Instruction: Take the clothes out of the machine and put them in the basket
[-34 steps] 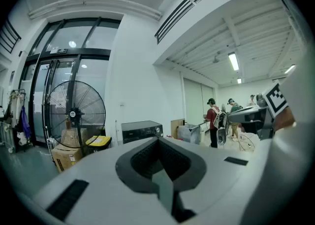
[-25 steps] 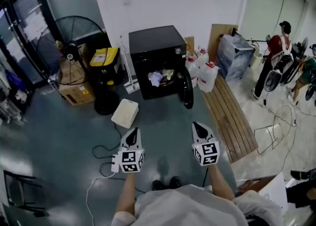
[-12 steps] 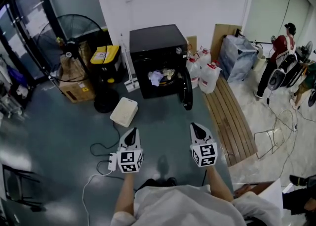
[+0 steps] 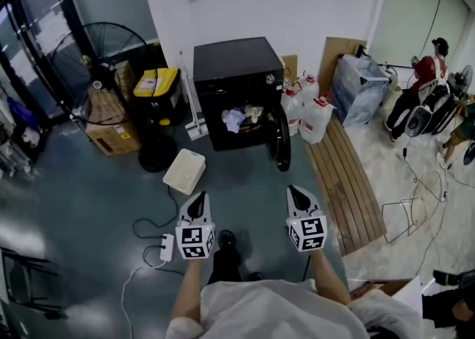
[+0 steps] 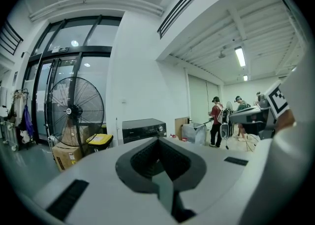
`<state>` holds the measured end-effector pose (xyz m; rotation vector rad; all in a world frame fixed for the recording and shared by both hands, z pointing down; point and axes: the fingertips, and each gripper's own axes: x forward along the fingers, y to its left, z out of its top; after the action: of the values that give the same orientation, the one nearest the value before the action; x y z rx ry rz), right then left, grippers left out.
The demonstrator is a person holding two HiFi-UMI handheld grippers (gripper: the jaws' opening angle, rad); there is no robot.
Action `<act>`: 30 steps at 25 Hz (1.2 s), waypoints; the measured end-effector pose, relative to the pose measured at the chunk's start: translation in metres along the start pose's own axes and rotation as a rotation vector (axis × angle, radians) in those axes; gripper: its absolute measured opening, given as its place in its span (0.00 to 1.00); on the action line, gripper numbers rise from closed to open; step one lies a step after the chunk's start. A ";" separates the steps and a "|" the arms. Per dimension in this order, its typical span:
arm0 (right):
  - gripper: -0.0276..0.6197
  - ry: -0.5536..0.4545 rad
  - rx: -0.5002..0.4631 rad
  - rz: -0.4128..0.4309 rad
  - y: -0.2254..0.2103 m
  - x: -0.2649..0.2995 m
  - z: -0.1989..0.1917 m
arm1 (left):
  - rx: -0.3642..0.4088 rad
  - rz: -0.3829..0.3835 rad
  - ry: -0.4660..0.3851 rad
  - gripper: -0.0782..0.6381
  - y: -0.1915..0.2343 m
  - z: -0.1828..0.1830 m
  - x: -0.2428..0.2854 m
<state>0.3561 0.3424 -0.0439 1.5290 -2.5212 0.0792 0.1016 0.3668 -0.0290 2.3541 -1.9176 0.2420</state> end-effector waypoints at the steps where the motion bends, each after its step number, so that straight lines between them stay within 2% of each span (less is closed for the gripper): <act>1: 0.08 0.003 0.000 -0.002 -0.001 0.007 0.000 | -0.001 -0.002 0.001 0.13 0.003 0.000 0.007; 9: 0.08 0.011 -0.008 -0.026 -0.007 0.080 0.006 | -0.010 -0.032 0.001 0.13 0.045 -0.001 0.076; 21: 0.08 0.001 -0.025 -0.085 -0.013 0.239 0.063 | -0.005 -0.100 -0.035 0.13 0.149 0.050 0.221; 30: 0.08 0.007 -0.030 -0.127 -0.011 0.345 0.084 | 0.005 -0.157 -0.031 0.13 0.214 0.060 0.314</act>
<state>0.1995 0.0241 -0.0606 1.6699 -2.4022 0.0284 -0.0419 0.0098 -0.0366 2.5091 -1.7350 0.1993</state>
